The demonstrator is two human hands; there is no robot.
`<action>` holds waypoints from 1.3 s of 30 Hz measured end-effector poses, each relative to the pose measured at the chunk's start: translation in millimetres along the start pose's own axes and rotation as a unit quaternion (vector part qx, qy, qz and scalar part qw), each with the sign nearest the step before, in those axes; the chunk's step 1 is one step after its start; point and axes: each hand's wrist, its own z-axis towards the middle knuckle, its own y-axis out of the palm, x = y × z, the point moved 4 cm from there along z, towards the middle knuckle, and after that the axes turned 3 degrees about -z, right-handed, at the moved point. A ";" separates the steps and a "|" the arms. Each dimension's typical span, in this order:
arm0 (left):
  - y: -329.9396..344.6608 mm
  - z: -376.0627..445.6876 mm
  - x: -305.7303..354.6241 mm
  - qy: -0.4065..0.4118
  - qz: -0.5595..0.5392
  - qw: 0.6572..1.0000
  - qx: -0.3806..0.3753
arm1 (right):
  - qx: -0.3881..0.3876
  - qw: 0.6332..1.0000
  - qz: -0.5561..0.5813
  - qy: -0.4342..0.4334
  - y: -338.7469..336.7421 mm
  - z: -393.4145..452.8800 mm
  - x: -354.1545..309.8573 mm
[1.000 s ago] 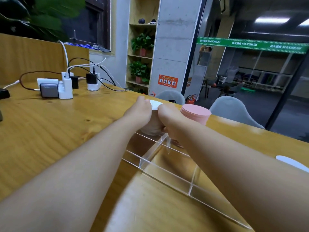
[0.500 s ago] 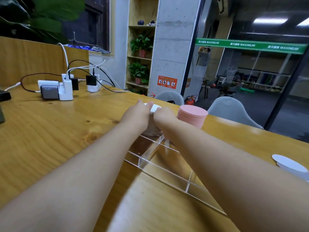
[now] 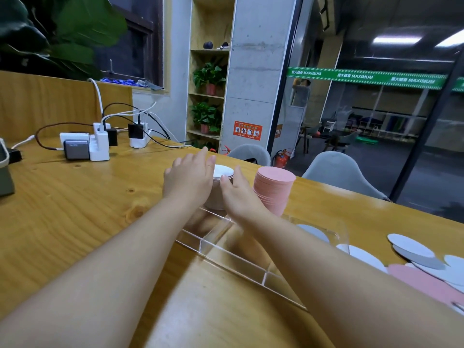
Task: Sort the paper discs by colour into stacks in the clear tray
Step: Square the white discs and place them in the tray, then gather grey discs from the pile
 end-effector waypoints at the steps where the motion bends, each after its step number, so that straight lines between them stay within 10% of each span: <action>1: -4.2 -2.0 2.3 0.010 -0.016 1.000 0.019 | 0.010 1.000 -0.009 -0.009 -5.2 -7.5 -2.2; 10: -28.4 -64.1 54.8 0.231 -0.118 0.962 0.088 | 0.106 0.982 -0.123 -0.095 -86.7 -118.6 4.3; 24: -23.5 -188.9 152.2 0.470 -0.165 0.866 -0.043 | 0.164 0.958 -0.225 -0.068 -199.3 -258.9 96.0; 31: -18.8 -226.4 143.6 0.363 -0.154 0.868 -0.302 | 0.158 0.934 -0.319 -0.023 -228.8 -297.7 141.3; 39: -29.1 -253.3 129.6 0.346 -0.167 0.879 -0.284 | 0.178 0.902 -0.391 0.031 -227.5 -305.3 146.8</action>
